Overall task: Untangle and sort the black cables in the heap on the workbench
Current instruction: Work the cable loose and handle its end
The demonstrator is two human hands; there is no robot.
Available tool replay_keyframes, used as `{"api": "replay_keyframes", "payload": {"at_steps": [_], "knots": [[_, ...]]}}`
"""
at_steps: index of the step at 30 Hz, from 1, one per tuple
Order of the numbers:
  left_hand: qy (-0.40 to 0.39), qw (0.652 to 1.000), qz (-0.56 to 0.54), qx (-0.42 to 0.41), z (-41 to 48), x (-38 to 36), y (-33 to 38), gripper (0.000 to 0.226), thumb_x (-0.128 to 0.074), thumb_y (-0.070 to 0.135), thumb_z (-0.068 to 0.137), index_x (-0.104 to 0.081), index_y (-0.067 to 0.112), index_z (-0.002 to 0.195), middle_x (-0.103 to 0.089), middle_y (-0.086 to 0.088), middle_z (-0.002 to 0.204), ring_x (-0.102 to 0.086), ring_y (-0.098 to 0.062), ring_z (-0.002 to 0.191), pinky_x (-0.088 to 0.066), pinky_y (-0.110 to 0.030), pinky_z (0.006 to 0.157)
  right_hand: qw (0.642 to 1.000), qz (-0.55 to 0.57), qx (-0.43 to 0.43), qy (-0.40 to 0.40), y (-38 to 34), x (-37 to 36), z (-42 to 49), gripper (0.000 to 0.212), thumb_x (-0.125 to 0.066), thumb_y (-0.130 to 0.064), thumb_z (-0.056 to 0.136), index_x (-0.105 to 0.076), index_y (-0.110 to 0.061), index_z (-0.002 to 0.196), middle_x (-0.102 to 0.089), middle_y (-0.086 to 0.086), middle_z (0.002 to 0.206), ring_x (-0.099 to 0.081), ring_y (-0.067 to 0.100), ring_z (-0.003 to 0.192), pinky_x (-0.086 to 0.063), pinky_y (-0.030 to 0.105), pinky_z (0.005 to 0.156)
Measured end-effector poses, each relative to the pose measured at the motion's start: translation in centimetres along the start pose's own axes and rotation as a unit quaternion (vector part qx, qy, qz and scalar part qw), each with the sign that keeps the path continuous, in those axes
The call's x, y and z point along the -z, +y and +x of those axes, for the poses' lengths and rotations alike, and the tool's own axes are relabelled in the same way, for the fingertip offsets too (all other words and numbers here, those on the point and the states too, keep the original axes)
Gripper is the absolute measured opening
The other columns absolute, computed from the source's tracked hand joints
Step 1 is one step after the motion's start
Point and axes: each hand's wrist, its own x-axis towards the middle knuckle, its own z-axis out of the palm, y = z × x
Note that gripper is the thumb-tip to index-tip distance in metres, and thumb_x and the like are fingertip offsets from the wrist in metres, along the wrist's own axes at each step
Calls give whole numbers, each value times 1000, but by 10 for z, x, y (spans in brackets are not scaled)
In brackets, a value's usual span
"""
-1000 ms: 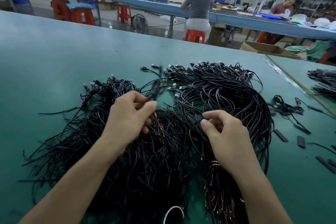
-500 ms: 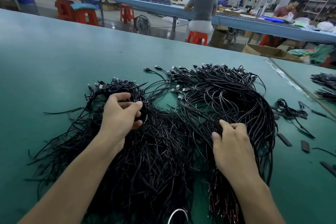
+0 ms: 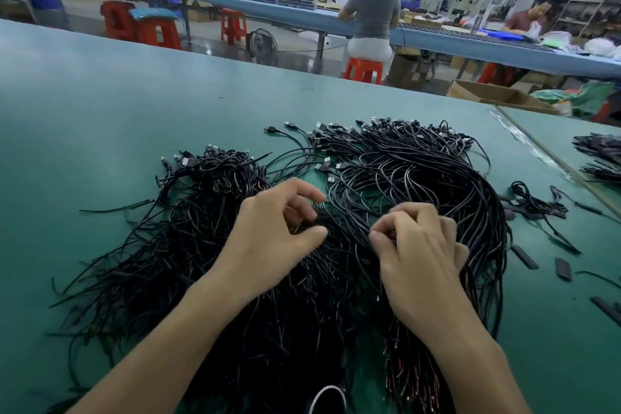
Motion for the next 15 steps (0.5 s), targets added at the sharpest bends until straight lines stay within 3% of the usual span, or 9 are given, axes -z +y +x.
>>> {"api": "replay_keyframes", "payload": {"at_steps": [2,4,7,9,12,15], "knots": [[-52,995,71,-50,-2,-2,0,57,-83,30,75,-57,50,122,-60,21,104,-56,0,101,-43,-14,85,991,128,29,-18,-14,8,-2,18,-53,-28,100,-57,-36,84,-55,-22,92,-46,-6,90,-33,18,83],[-82,988,98,-84,-3,-5,2,61,-74,31,81,-49,53,133,-53,17,117,-51,-7,114,-45,-31,96,963,245,50,-101,-29,13,-8,18,-57,-21,99,-61,-31,84,-63,-17,75,-58,-6,71,-44,12,64],[-101,984,105,-99,-4,-8,-1,37,-59,21,86,-66,41,116,-54,17,115,-47,-10,111,-40,-33,97,939,296,91,-147,-38,17,-13,17,-61,-16,97,-64,-27,84,-64,-22,75,-60,-3,72,-44,11,66],[-96,987,104,-82,-1,-6,-3,22,-51,41,94,-70,33,99,-56,17,114,-49,-9,109,-43,-37,96,939,312,87,-116,-35,19,-11,15,-63,-17,95,-65,-27,84,-63,-19,72,-56,-1,66,-43,14,61],[10,998,39,-40,3,-1,-2,35,-48,61,88,-66,30,86,-59,18,107,-57,-4,100,-52,-34,89,960,274,53,-32,-21,21,-5,14,-63,-20,95,-66,-28,83,-57,-17,61,-47,0,49,-37,12,46],[145,988,-45,-8,7,9,5,34,-62,52,85,-56,23,69,-61,18,67,-55,3,57,-46,-11,56,980,191,8,62,-7,24,0,16,-62,-19,96,-63,-27,82,-56,-14,64,-54,-5,57,-38,4,53]]}}
